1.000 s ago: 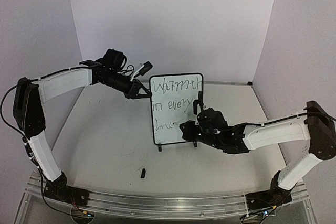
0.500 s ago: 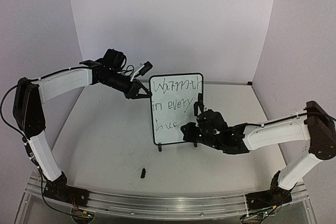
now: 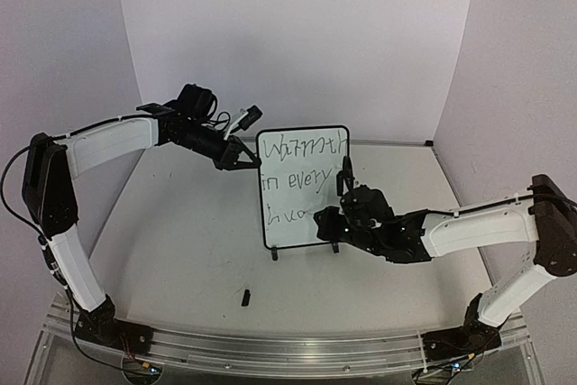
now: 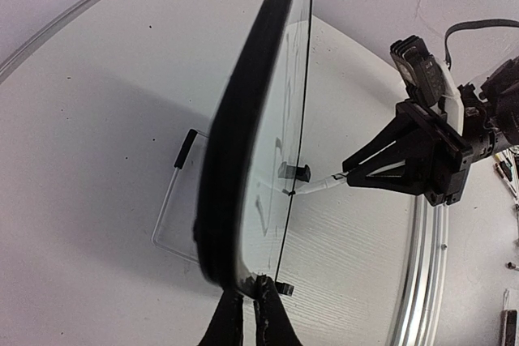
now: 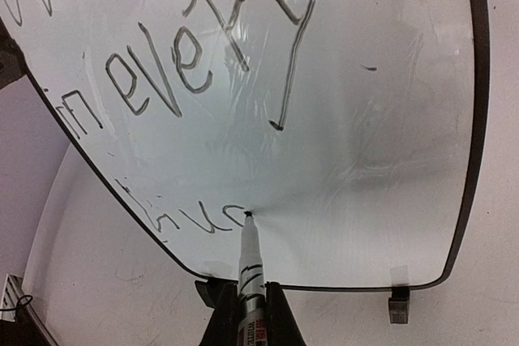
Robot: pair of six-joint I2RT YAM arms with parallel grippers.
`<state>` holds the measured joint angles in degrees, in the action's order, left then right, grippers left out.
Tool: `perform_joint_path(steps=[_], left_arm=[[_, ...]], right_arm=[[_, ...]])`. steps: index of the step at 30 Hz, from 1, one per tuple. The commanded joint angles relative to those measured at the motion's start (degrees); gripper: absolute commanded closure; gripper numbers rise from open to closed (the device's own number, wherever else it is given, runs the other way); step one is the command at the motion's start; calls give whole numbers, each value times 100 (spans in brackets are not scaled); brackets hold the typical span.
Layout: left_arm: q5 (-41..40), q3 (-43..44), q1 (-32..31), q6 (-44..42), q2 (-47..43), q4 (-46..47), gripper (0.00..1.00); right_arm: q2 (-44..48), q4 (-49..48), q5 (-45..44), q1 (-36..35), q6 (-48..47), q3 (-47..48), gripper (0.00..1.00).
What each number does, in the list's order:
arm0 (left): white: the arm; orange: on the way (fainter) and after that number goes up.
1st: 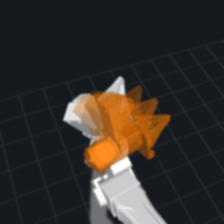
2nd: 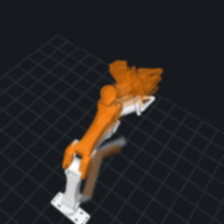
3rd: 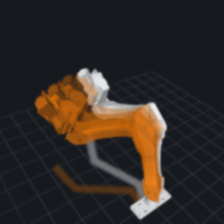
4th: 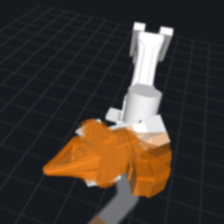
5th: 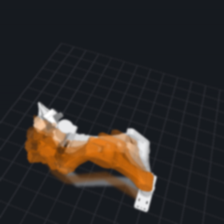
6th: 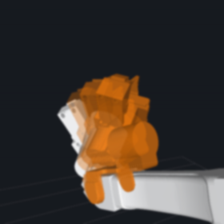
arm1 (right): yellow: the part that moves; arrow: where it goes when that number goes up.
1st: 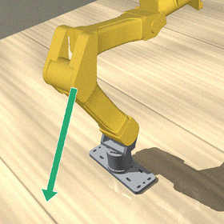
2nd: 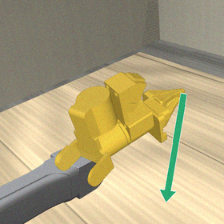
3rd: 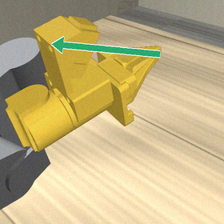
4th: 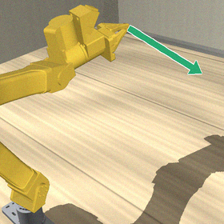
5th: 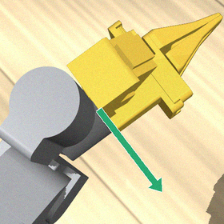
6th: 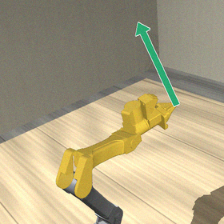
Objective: Write a sentence on the whiteboard
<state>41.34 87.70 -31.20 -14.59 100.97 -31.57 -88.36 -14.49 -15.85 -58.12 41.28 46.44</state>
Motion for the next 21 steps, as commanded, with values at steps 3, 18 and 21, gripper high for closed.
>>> perform_joint_path(steps=[3, 18, 21], left_arm=[[-239, -58, -35, -259, -187, -141, 100], [-231, -58, -36, -256, -175, -140, 100], [-229, -55, -36, -257, -165, -140, 100]], right_arm=[[52, -98, -191, 63, -74, 227, 100], [-116, 182, 9, 56, 402, -136, 100], [-229, 185, 88, 61, 434, -110, 100]])
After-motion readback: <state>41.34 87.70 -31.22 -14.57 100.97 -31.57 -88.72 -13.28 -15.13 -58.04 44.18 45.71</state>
